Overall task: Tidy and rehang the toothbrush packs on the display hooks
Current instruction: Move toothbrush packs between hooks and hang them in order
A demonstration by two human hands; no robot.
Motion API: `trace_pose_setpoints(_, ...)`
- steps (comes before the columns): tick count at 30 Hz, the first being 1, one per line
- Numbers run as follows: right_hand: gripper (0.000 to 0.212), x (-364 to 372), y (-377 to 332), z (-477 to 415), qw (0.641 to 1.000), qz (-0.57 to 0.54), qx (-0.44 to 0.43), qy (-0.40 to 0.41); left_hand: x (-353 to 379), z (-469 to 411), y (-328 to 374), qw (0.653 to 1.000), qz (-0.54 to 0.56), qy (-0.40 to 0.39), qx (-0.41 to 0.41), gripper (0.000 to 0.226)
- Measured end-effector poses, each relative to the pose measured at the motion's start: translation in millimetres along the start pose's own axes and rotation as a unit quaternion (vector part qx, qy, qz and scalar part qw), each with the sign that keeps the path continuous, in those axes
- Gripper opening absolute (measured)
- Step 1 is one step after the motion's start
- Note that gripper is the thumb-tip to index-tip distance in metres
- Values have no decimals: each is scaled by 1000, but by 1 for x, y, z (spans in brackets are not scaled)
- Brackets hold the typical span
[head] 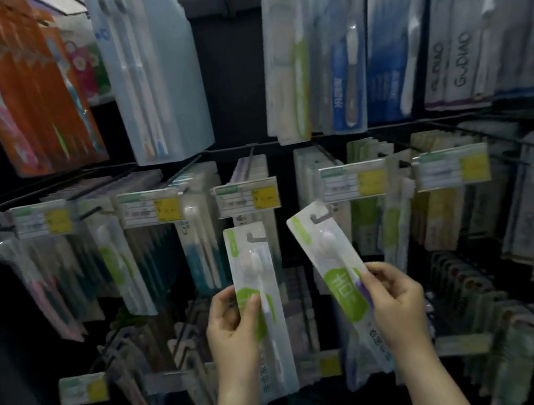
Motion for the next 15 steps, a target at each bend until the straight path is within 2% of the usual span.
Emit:
trace_pose_setpoints(4,12,-48,-2,-32,998,-13,13,54,37,11,-7,1000,-3,0,2,14)
trace_pose_setpoints(8,17,-74,-16,-57,997,-9,-11,82,65,20,-12,1000,2,0,2,14)
trace_pose_setpoints(15,12,-93,-26,-86,997,7,-15,79,87,30,-25,1000,-4,25,-13,17)
Point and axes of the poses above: each hand's wrist, its own z-axis away from the middle knuckle, its own x-axis out of the palm, y = z × x, the point moved 8 cm from there along -z, towards the middle knuckle, and after that the axes turned 5 degrees about x, right-handed, at the moved point
